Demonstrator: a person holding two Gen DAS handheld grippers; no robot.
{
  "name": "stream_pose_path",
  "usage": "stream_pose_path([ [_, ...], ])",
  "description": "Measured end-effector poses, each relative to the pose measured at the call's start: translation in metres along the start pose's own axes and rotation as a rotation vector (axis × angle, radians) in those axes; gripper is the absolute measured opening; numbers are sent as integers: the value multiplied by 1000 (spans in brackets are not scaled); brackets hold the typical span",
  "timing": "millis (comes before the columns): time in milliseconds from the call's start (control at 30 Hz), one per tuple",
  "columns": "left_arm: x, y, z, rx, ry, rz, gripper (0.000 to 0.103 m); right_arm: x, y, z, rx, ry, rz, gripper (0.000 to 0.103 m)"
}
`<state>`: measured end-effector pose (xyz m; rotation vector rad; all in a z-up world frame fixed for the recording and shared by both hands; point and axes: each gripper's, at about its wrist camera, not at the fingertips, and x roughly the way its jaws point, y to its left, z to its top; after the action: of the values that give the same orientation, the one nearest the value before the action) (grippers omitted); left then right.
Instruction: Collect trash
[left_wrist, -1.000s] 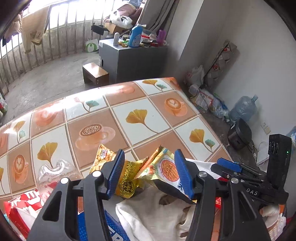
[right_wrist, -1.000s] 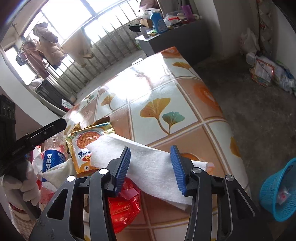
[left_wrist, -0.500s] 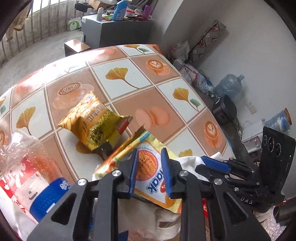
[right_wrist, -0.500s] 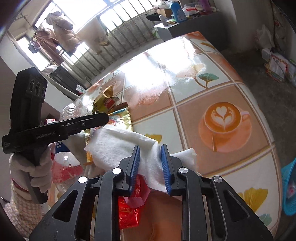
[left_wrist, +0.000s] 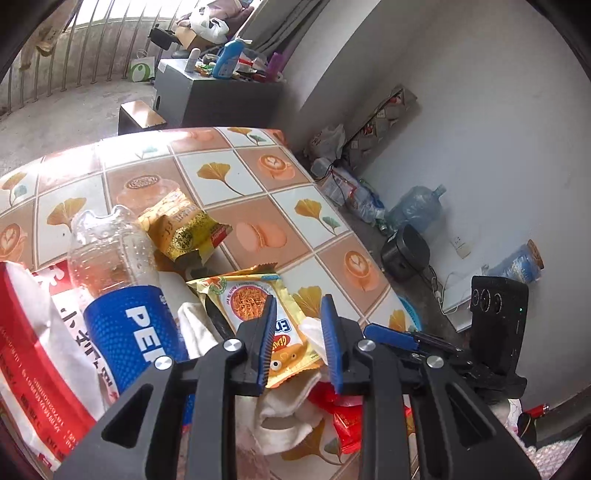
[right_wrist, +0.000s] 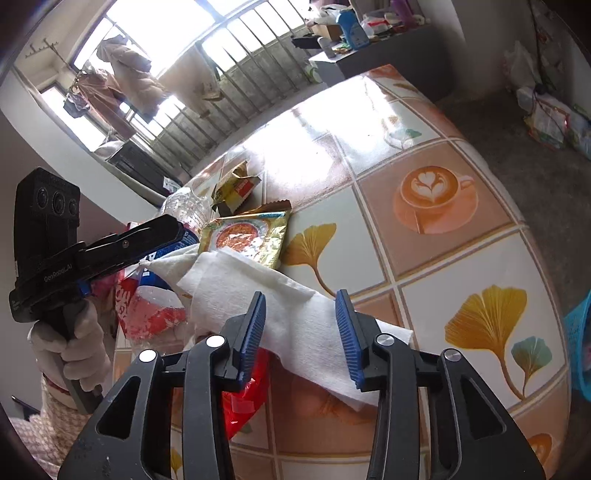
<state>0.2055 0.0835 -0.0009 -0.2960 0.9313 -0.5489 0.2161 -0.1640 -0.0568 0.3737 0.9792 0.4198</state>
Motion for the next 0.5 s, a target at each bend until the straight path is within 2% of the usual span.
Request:
stream_pose_path([
  [133, -32, 0, -12, 3, -65, 3, 28, -16, 0, 6, -2, -54, 5, 54],
  [267, -65, 2, -28, 14, -120, 29, 30, -32, 11, 12, -16, -104, 51, 56],
  [500, -117, 21, -57, -29, -202, 108, 30, -21, 60, 22, -85, -70, 160, 61],
])
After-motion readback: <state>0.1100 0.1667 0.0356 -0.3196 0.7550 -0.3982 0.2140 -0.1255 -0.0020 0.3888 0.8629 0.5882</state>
